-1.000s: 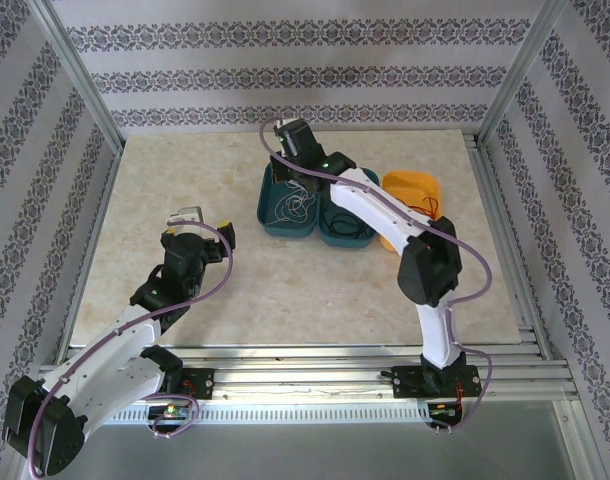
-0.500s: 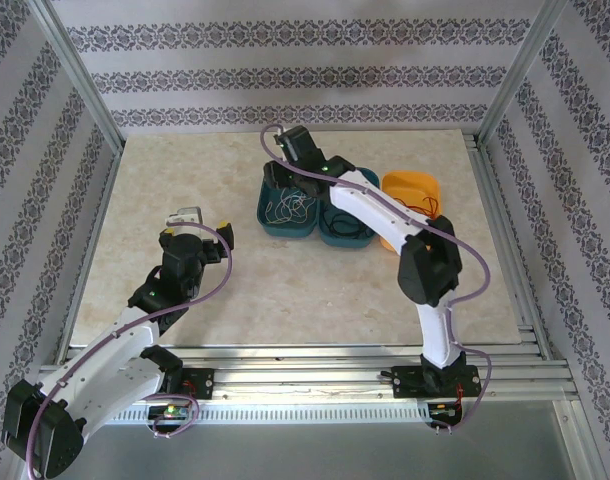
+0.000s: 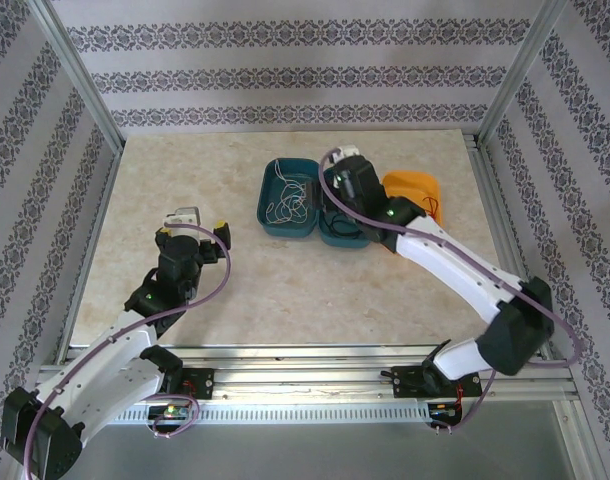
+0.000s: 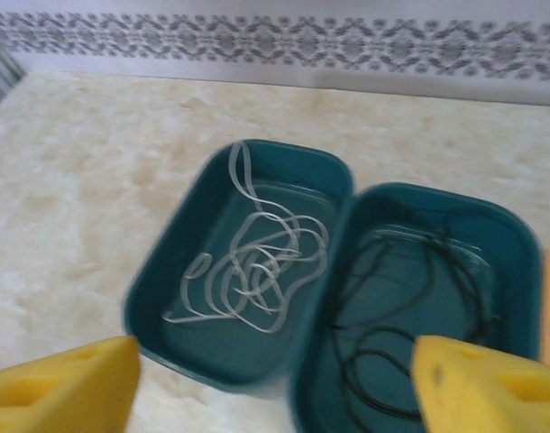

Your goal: Untangle the cables

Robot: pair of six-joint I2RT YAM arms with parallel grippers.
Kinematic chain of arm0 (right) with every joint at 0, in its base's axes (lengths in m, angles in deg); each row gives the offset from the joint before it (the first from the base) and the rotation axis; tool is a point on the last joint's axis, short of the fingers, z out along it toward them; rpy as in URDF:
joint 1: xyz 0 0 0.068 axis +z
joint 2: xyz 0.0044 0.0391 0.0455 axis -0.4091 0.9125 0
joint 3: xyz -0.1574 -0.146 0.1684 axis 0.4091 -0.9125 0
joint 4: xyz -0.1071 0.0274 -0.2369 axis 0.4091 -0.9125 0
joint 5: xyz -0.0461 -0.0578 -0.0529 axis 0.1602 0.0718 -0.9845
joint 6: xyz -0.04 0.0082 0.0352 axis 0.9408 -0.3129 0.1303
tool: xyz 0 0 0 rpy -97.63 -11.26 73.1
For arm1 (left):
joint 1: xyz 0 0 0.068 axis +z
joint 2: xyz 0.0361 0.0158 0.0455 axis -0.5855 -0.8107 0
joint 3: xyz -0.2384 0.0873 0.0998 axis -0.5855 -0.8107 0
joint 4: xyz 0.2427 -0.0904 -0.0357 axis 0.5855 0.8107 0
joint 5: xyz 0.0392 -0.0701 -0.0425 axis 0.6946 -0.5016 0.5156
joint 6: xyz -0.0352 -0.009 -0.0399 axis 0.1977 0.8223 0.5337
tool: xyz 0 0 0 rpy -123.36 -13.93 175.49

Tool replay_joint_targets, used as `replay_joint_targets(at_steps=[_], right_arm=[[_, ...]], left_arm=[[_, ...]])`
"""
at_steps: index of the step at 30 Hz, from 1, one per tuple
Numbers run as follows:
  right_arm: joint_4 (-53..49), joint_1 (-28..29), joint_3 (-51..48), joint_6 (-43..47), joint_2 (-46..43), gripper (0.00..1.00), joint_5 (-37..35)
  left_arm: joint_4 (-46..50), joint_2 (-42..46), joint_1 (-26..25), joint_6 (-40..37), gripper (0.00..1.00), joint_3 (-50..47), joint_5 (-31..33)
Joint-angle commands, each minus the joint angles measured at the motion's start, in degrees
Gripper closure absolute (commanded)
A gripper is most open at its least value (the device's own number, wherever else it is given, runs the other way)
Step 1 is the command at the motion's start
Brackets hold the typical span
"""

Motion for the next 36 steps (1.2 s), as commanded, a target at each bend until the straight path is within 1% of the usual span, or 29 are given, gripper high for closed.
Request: replay_joint_targets(at_steps=[1, 2, 3, 7, 11, 15, 21, 24, 27, 31, 33, 36], right_arm=[[0.60, -0.76, -7.41, -0.20, -6.46, 0.09, -7.34], [0.70, -1.02, -9.95, -0.37, -8.67, 0.02, -8.57], [0.73, -1.26, -12.12, -0.50, -10.54, 0.02, -9.64], [0.51, -2.70, -21.41, -1.81, -18.49, 0.02, -15.20], [0.15, -5.62, -28.98, -3.77, -25.34, 0.02, -20.29], [3.83, -10.16, -36.00, -2.89, -30.58, 0.02, -21.80], [9.96, -20.81, -42.65, -1.79, -34.45, 0.02, -19.14], [17.48, -25.00, -46.83, 1.09, -35.24, 0.02, -16.61], [26.39, -26.22, -50.73, 5.87, -34.90, 0.02, -16.66], [33.30, -27.25, -51.95, 10.86, -31.41, 0.02, -16.33], [36.94, -27.86, -53.45, 12.94, -29.66, 0.01, -14.71], [46.70, -28.53, -57.03, 16.00, -27.60, 0.01, -10.72]], left_arm=[[-0.66, 1.92, 0.88, -2.42, 0.01, -1.88, 3.19], [-1.49, 2.33, 0.88, -2.88, 0.01, -2.69, 4.00], [-2.36, 2.66, 0.85, -3.33, 0.01, -3.45, 4.75], [-6.58, 3.60, 0.96, -5.36, 0.01, -7.57, 7.88], [-13.39, 3.71, 1.36, -9.56, 0.01, -11.97, 10.48], [-20.38, 2.70, 4.24, -12.90, 0.01, -15.89, 10.40], [-22.10, -1.47, 13.06, -11.13, 0.01, -16.74, 1.23], [-25.79, -4.71, 17.10, -10.25, 0.01, -17.32, -4.13], [-29.66, -9.26, 20.36, -9.44, 0.01, -17.29, -8.97], [-34.94, -15.92, 23.47, -9.99, 0.01, -16.88, -14.09], [-38.59, -18.98, 24.46, -10.80, 0.01, -17.13, -16.46], [-43.63, -22.62, 25.56, -12.51, 0.01, -17.06, -20.84]])
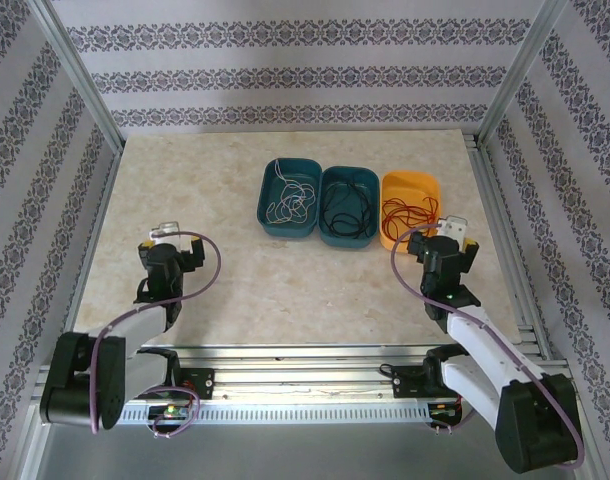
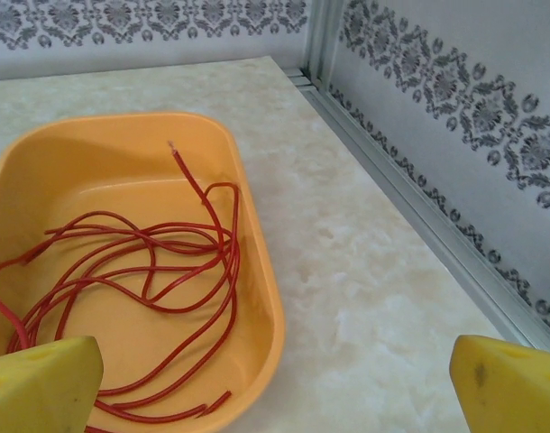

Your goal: Untangle the cables

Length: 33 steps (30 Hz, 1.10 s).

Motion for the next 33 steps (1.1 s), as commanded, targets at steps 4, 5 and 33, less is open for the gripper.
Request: replay_joint_targets(at_steps=[4, 5, 33], right_arm=[[20.27, -1.85, -5.73, 6.10, 4.63, 0.02, 7.63], [20.92, -2.11, -5.71, 6.18, 5.59, 0.02, 8.29], [38.28, -7.15, 1.58, 4.52, 34.52, 0.02, 16.74]], left_arm=[[-16.25, -6.62, 1.41, -3.78, 0.01, -0.38, -11.42], [-17.74, -7.78, 1.39, -4.36, 0.01, -0.25, -12.61], [-18.96, -25.00, 3.13, -1.96, 0.01, 9.03, -18.28]])
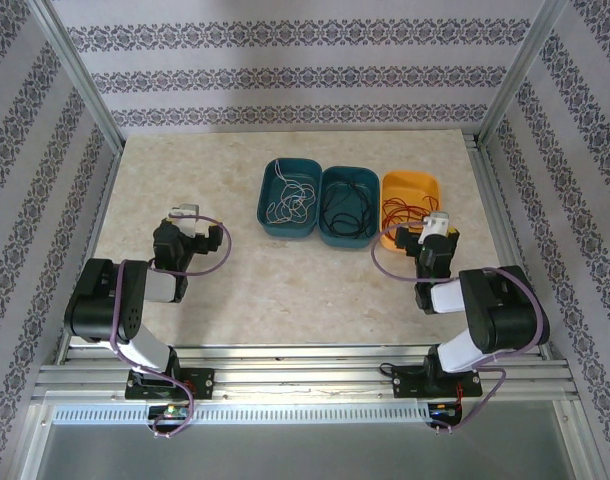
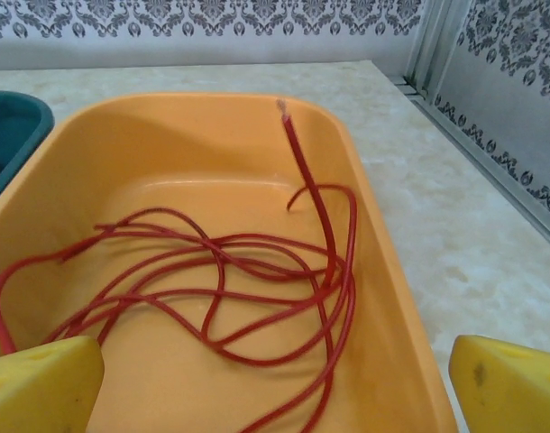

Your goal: Untangle the cables

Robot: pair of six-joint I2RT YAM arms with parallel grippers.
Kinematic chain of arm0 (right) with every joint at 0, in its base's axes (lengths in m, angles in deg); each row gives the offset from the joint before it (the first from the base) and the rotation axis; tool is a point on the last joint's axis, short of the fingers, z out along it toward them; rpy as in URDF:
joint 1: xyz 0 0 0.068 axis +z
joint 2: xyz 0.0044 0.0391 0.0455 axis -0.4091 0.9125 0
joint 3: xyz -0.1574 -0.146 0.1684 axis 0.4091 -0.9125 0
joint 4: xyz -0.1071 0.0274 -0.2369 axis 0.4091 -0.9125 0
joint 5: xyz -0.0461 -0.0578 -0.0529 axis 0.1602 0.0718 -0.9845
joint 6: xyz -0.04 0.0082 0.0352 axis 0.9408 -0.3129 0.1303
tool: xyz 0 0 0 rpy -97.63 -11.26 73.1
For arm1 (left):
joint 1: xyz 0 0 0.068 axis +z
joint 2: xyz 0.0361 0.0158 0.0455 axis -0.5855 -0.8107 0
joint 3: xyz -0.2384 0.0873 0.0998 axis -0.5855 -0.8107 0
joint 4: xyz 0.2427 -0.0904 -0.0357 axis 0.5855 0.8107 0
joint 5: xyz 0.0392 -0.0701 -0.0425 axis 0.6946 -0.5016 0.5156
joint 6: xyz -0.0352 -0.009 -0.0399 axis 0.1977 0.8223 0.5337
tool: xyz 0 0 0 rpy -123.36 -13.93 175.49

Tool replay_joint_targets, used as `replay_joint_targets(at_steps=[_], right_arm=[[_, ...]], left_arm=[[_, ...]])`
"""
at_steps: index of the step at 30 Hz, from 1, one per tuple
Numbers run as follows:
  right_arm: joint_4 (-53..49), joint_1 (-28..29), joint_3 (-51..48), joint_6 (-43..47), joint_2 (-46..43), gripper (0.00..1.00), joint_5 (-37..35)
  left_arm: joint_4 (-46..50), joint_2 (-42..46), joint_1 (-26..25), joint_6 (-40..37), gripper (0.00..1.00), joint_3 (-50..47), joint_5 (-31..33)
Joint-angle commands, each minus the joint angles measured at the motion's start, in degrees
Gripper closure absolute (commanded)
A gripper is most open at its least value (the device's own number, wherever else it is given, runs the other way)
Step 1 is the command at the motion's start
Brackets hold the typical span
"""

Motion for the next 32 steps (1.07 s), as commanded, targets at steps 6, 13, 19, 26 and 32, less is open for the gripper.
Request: replay_joint_targets(at_steps=[6, 13, 19, 26, 32], right_arm=[[-0.41, -0.81, 2.59, -0.79, 0.13, 0.02, 0.93], [0.06, -0.76, 2.47, -0.76, 0.39, 0.02, 0.96], [0.15, -0.81, 2.47, -0.71, 0.39, 0.02, 1.01], [0.14, -0.81, 2.45, -0.69, 0.35, 0.02, 1.01], [0.14, -0.83, 2.44, -0.71, 0.38, 0.02, 1.01]], left_arm=[[0.88, 0.49, 0.48, 1.37, 0.01, -0.16, 0.69], [1.33, 0.48, 0.46, 0.99, 0.01, 0.06, -0.08], [1.34, 0.49, 0.50, 0.99, 0.01, 0.06, -0.12], [1.17, 0.49, 0.46, 0.71, 0.01, -0.08, -1.05], [1.36, 0.49, 0.46, 0.90, 0.01, 0.06, -0.73]])
